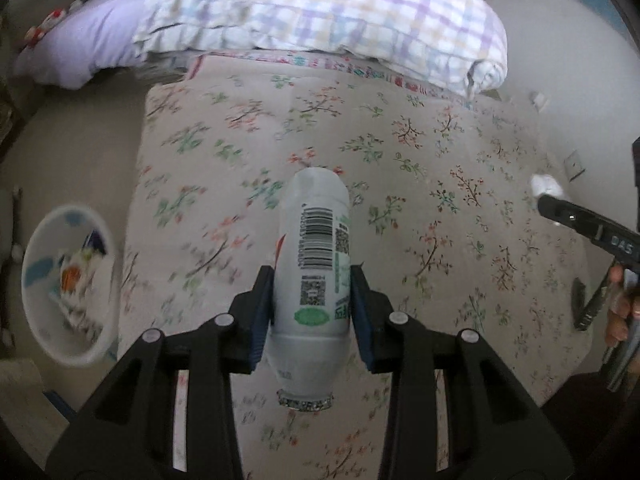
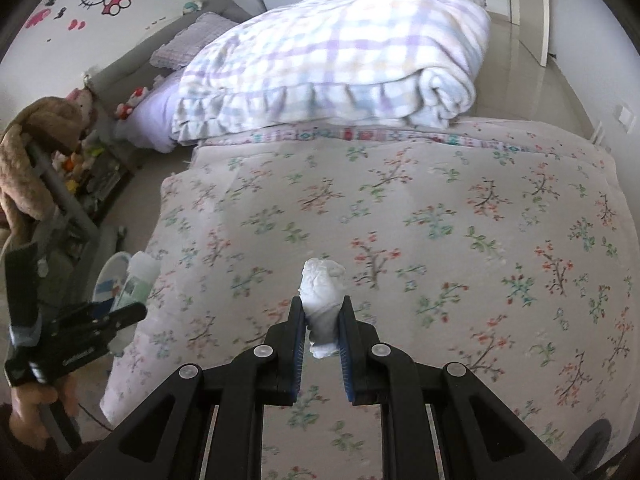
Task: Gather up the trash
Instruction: 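Carry the white bottle to the wastebasket with the left tool while the right tool carries the tissue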
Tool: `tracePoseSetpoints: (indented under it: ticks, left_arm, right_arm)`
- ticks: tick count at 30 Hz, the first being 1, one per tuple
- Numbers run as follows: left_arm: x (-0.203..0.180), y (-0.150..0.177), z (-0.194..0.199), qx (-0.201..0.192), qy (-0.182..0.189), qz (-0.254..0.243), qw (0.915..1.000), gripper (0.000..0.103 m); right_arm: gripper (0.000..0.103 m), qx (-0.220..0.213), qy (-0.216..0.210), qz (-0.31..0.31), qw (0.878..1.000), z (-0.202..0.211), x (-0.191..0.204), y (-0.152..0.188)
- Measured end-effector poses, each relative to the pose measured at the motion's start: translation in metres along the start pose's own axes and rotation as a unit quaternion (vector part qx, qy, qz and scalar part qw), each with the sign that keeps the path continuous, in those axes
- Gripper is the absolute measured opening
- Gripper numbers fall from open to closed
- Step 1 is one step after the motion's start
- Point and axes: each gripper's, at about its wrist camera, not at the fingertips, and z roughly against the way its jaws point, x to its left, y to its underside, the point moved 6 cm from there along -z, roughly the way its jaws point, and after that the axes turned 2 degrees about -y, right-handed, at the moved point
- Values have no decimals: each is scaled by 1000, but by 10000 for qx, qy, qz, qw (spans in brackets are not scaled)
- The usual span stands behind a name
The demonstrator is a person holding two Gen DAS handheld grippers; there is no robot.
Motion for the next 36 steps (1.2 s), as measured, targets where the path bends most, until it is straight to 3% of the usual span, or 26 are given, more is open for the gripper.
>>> tracePoseSetpoints:
  ticks: [10, 21, 32, 36]
  left_arm:
    - [66, 29, 20, -175, -125, 655, 9976, 39]
    - [136, 46, 32, -345, -226, 1464, 9884, 39]
    - [216, 56, 23, -600, -590, 2410, 9669, 39]
    - [240, 57, 17, -679, -755, 2595, 9604, 39]
  right_arm:
    - [16, 73, -145, 443, 9989, -15, 61, 13]
    - [16, 251, -357, 836, 9955, -44, 123, 26]
    - [16, 407, -756, 1087, 9904, -73, 171, 30]
    - [16, 458, -1135, 1143, 9859, -84, 199, 30]
